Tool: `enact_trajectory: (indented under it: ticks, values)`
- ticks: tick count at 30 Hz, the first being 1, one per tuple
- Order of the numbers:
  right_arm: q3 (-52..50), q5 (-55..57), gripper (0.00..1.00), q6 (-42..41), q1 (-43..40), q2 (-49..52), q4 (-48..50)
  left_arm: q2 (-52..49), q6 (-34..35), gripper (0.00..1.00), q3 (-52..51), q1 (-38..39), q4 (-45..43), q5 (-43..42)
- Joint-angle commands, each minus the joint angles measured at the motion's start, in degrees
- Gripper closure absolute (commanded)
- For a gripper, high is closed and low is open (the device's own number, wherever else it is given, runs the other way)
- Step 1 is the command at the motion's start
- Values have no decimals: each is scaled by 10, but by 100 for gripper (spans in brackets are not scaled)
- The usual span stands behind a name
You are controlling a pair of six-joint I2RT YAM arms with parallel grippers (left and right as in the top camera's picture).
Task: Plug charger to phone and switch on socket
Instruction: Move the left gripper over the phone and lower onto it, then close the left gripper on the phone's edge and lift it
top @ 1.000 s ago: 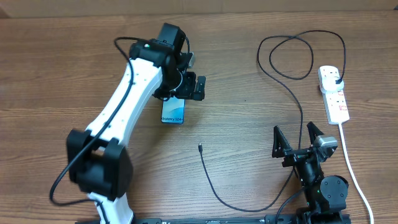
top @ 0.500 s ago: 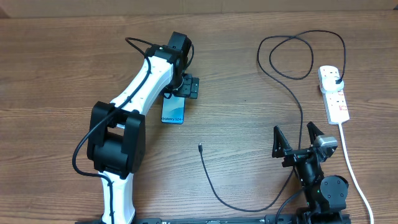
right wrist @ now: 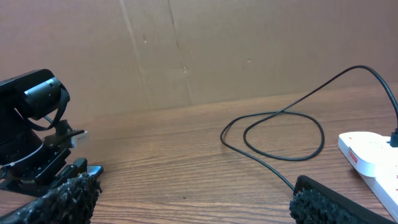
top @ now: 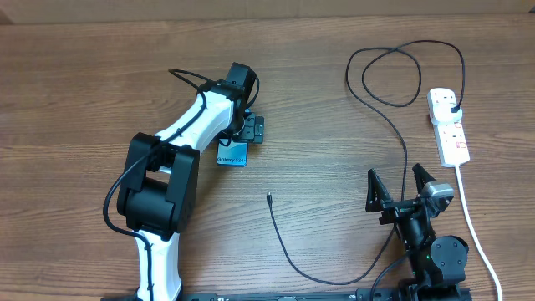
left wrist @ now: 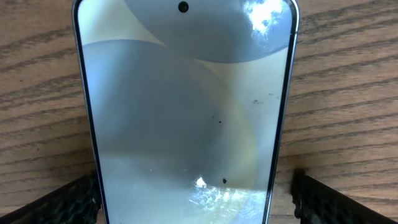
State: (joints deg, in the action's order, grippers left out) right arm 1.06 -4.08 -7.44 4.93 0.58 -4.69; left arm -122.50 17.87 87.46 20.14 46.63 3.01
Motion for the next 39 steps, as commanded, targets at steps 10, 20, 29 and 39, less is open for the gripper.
enact_trajectory:
  ticks: [10,20,29,39]
  values:
    - [-6,1,0,4,2,-4,3,-1,-30,0,-11,-3,2,23]
    - [-6,1,0,4,2,-4,3,-1,-41,0,-11,-14,13,17]
    - [-6,1,0,4,2,-4,3,-1,-41,0,-11,-23,18,-26]
    - [-6,1,0,4,2,-4,3,-1,-7,5,-12,-22,22,-50]
